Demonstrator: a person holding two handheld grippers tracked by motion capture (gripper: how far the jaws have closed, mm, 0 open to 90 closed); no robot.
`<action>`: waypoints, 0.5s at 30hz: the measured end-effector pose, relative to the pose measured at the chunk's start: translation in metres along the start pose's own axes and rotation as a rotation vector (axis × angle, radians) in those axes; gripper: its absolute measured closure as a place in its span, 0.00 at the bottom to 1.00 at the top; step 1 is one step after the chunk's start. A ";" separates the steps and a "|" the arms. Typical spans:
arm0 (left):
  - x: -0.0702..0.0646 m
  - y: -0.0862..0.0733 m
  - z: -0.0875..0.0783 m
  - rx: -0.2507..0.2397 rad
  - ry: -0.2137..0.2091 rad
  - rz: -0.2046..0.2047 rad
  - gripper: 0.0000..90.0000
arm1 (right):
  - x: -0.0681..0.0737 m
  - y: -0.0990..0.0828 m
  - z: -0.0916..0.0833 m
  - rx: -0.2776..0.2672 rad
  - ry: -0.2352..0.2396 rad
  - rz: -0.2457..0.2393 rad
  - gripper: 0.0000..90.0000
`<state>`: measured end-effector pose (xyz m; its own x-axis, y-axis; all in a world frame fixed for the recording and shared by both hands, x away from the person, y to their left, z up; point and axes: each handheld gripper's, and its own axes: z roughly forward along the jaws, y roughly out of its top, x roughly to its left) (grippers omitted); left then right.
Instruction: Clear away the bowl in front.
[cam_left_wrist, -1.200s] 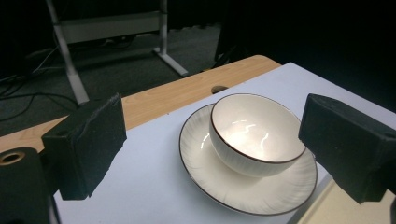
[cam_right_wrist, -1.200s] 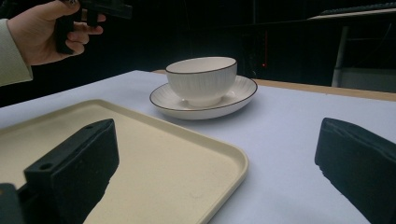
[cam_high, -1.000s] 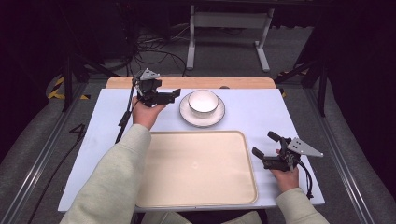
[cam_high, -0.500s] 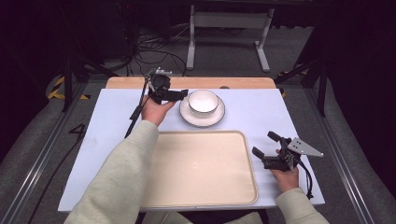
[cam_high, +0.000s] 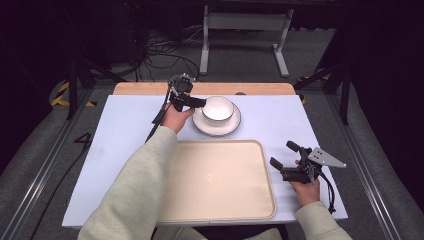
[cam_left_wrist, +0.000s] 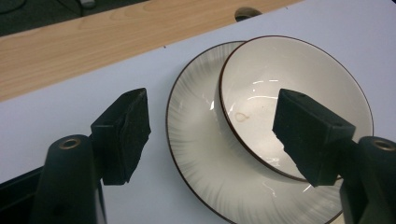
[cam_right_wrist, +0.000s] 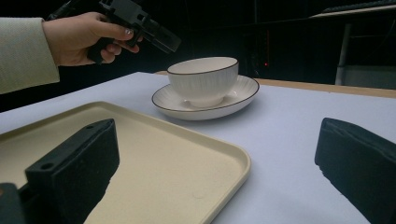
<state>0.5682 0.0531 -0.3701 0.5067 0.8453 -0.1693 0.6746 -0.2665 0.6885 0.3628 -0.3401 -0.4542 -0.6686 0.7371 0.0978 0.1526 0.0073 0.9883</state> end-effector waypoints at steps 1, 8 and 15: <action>0.000 0.000 0.001 0.008 0.000 0.004 0.33 | 0.000 0.000 0.000 0.000 -0.001 0.000 0.00; -0.002 -0.002 0.013 0.058 -0.042 -0.017 0.43 | 0.000 0.000 0.000 0.000 0.001 0.003 0.00; 0.000 -0.002 0.022 0.102 -0.085 -0.044 0.48 | 0.000 0.000 0.000 -0.002 0.000 0.005 0.00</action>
<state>0.5792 0.0437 -0.3871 0.5157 0.8165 -0.2597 0.7460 -0.2788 0.6048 0.3630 -0.3400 -0.4545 -0.6679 0.7372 0.1028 0.1549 0.0026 0.9879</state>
